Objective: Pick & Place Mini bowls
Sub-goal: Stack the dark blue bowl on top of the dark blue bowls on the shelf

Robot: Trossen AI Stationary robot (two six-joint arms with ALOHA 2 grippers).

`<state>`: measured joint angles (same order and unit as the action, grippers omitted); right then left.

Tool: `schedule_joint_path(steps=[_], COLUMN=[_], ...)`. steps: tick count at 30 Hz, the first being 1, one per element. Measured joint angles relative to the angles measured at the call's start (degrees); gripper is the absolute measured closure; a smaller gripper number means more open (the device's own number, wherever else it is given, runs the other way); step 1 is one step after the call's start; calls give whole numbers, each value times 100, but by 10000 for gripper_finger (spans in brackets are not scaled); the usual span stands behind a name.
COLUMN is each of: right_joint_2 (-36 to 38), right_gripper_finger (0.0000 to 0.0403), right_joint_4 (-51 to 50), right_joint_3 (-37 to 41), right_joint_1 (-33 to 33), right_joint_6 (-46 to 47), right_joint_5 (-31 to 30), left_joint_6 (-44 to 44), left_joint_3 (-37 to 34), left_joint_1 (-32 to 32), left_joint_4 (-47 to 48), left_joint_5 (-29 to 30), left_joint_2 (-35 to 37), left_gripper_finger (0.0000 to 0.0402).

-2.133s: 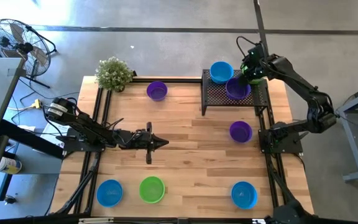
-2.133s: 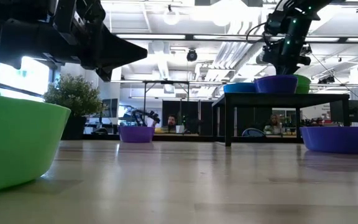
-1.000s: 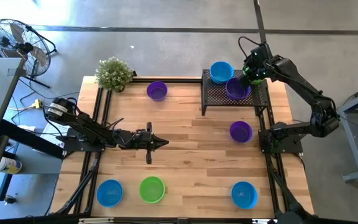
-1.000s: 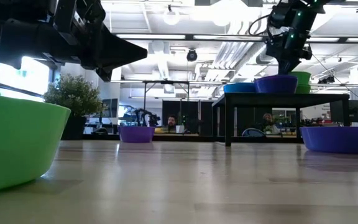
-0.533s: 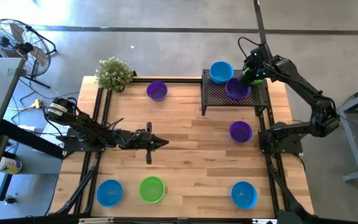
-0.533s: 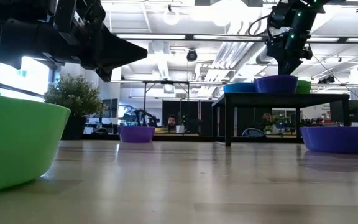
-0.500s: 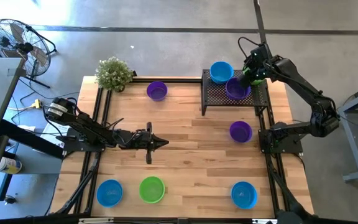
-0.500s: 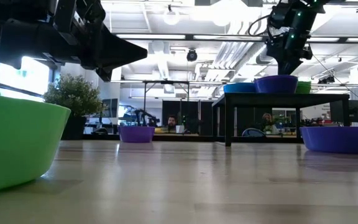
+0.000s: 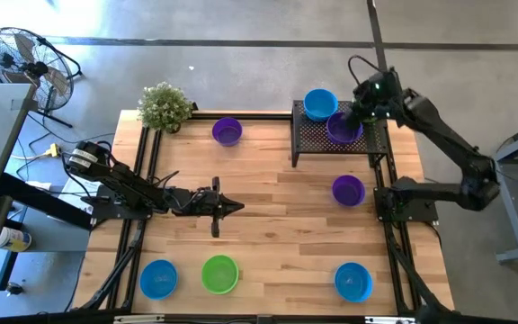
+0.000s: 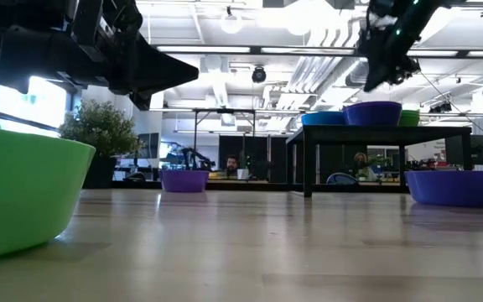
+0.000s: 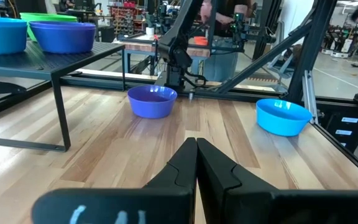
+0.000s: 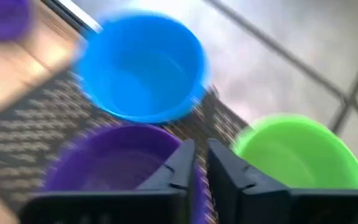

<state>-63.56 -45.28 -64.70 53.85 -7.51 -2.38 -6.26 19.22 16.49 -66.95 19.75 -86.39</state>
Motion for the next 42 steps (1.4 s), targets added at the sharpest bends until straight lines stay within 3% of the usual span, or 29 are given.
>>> schedule_joint_path(steps=[2,10,16,24,30,35,42], right_joint_2=[403,2000,2545,2178,1502,930,365], right_gripper_finger=[396,399,398,401,402,400,362], right_joint_4=[568,2190,2118,2226,2325,2195,1388], right_joint_3=[386,2044,2550,2628,2626,2624,2622], right_joint_1=[-240,-1603,-3215,-5727,-7227,-7954,-8166], right_joint_6=[111,1061,1649,2206,2756,3504,5383], right_joint_5=[94,216,-875,-2913,-3836,-4261,-4345], left_joint_6=[2,2,2,21,36,43,43], left_joint_3=[0,0,0,0,-2,0,-2], left_joint_1=[0,-2,-2,-2,0,-1,0], left_joint_4=[27,76,84,113,151,152,197], left_joint_5=[0,16,33,35,33,31,28], left_joint_2=[0,0,0,0,0,0,0], left_gripper_finger=[401,401,401,401,401,401,401])
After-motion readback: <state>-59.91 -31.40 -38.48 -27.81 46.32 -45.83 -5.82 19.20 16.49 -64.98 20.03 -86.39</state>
